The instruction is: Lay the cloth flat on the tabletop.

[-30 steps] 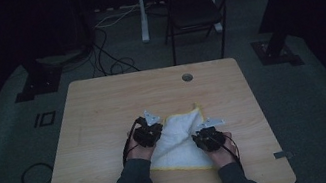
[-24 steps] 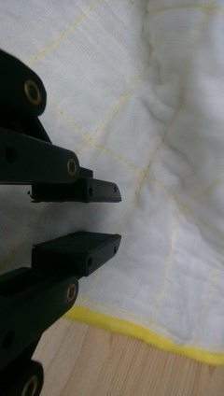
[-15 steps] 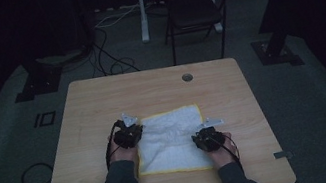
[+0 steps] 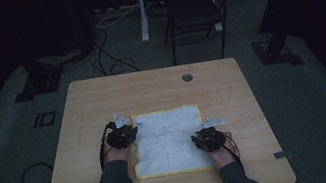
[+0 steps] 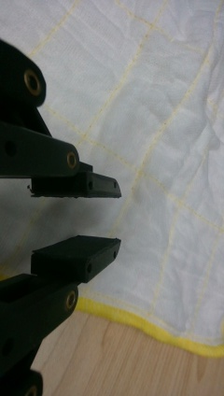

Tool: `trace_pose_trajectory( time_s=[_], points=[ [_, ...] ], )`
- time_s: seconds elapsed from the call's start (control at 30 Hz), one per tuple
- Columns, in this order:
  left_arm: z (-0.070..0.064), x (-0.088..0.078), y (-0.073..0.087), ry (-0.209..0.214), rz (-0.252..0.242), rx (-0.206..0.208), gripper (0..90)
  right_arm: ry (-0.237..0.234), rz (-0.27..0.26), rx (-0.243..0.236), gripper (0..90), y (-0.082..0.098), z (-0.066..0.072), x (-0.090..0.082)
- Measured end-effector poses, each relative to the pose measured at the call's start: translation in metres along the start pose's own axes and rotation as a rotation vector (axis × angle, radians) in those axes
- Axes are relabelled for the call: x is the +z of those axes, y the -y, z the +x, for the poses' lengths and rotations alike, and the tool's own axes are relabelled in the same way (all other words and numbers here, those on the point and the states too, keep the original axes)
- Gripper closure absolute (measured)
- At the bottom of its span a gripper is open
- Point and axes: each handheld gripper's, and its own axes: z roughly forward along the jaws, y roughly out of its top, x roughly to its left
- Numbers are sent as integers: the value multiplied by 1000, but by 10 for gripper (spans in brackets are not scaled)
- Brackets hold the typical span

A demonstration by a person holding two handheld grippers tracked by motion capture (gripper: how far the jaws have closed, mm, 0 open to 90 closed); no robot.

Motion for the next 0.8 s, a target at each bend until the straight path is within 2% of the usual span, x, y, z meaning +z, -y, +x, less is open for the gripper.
trace_pose_trajectory(
  time_s=[0.13, 0.27, 0.4, 0.53, 0.6, 0.7, 0.8],
  points=[
    [-12, -14, -2, 32, -34, 24, 687, 6, -2, -18, 647, 1, -1, -4],
    [-23, -24, 3, 71, -49, 34, 676, 17, 8, -61, 628, 4, -1, -6],
    [-34, -28, 14, 102, -25, 61, 672, 27, 12, -96, 617, 10, 0, -10],
    [-42, -24, 31, 121, 26, 82, 676, 29, 3, -109, 611, 14, -1, -15],
    [-43, -18, 37, 118, 56, 86, 697, 29, 1, -106, 611, 16, -3, -16],
    [-42, -14, 42, 102, 76, 89, 730, 26, 4, -100, 611, 17, -4, -15],
    [-40, -12, 42, 67, 89, 98, 753, 19, 6, -102, 611, 17, -3, -13]
  ],
)
